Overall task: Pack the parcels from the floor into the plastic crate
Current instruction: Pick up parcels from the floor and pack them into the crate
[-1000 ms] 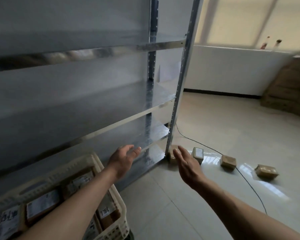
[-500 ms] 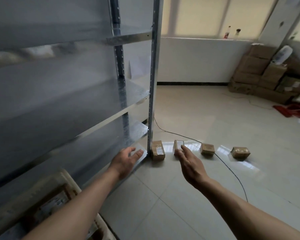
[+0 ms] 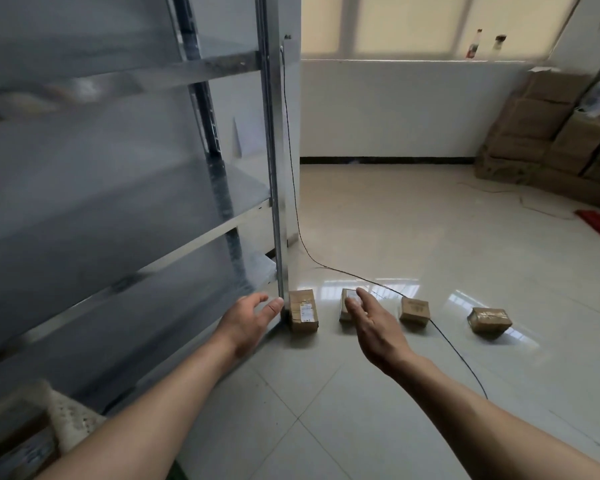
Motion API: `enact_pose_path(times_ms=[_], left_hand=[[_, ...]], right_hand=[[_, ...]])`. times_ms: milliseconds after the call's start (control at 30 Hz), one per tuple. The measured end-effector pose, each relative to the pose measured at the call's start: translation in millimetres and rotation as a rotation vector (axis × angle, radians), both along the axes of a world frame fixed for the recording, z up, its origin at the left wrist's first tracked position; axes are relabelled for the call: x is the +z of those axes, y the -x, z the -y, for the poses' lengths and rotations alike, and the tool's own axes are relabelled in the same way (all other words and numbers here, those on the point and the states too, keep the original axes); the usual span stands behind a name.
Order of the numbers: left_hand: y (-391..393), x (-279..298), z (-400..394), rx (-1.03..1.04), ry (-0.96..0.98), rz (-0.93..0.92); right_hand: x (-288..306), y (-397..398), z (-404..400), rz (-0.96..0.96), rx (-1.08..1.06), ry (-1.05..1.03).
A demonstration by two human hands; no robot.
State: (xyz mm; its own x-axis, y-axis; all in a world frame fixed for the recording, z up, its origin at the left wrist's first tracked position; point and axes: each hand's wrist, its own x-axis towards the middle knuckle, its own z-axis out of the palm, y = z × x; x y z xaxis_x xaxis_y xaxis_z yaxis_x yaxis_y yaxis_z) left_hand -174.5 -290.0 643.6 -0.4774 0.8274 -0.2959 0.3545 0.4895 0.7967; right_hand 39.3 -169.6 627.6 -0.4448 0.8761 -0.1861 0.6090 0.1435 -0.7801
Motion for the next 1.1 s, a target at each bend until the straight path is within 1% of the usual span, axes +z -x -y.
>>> enact_pose_path(times_ms=[233,433,633,767,967,1100], left_hand=[[-30.6,-2.2,-81.1,0.065,0.004,-0.003],[-27.2,-19.4,-143.6,0.063,0.016,-0.011],[-6.1,-51.9,-215.7,0.097,0.024,0.006],[14.8,-66.7,-266.1,0.121,0.04,0.054],[46.2,-70.2,-334.1,0.092,0.069,0.065],[64.9,-71.2,-371.4,0.132,0.076,0.071]], right_hand=[[1.7,-22.8,-94.6,-0.002,0.042,0.028],[-4.0,-18.6,-160.2,0.018,0.041,0.039],[-18.9,9.1,-230.7,0.043,0.044,0.066],[-26.7,35.6,-281.4,0.063,0.057,0.079],[-33.4,73.3,-348.6,0.078,0.064,0.107],[-38.3,100.9,-391.1,0.084,0.107,0.111]])
